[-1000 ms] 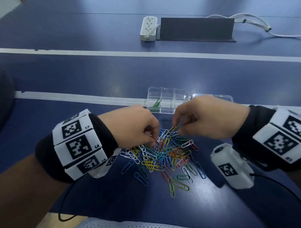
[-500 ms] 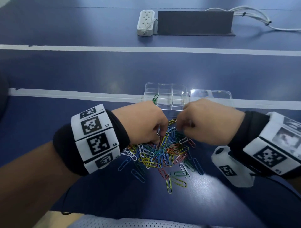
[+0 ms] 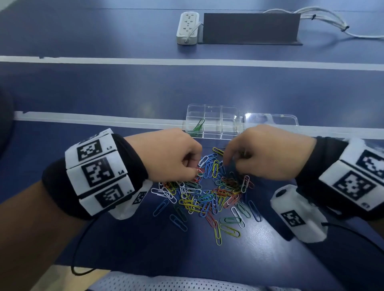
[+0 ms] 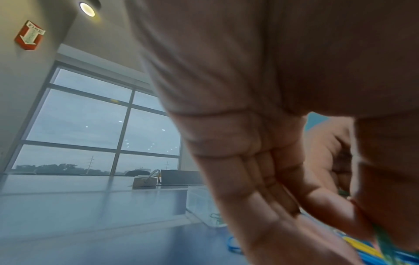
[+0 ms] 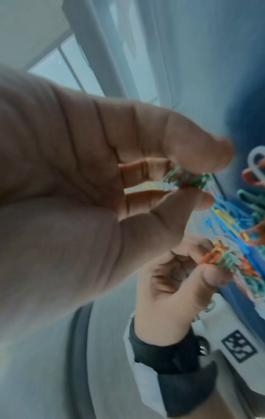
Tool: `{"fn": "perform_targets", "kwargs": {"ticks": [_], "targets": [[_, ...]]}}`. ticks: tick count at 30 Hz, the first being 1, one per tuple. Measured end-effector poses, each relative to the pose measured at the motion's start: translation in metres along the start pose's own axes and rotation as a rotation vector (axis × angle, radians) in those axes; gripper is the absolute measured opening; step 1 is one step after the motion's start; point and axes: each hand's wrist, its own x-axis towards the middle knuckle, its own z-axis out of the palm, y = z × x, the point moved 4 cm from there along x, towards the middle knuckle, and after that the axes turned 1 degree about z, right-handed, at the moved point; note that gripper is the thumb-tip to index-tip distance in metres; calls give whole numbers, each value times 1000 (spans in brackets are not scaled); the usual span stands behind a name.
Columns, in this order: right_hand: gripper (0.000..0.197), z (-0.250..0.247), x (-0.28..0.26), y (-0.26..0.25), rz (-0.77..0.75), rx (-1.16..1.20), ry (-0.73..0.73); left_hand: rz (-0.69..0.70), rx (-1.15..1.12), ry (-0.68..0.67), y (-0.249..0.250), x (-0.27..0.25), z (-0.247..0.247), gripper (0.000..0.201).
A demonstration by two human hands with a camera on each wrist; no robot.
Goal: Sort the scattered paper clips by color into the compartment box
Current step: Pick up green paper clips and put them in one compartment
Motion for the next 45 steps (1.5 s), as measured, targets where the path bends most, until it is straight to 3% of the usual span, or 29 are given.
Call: {"fn": "perform_targets", "kwargs": {"ticks": [3, 9, 19, 26, 34, 45], "targets": [[23, -4, 0, 2, 15, 97, 11, -7, -72, 18, -2, -2, 0, 5], [26, 1, -2, -12, -61, 16, -2, 20, -143, 27, -5, -4, -1, 30], [19, 19, 4, -63, -204, -208, -47, 52, 11, -51, -3, -14, 1, 19], [12, 24, 17, -68, -148, -264, -35, -53, 88, 24, -26, -19, -10, 13], [19, 16, 14, -52, -107, -164, -46, -102, -2, 21, -37, -26, -6, 35], [23, 14, 14, -45, -67, -207, -17, -57, 45, -50, -25, -34, 13, 6]]}}
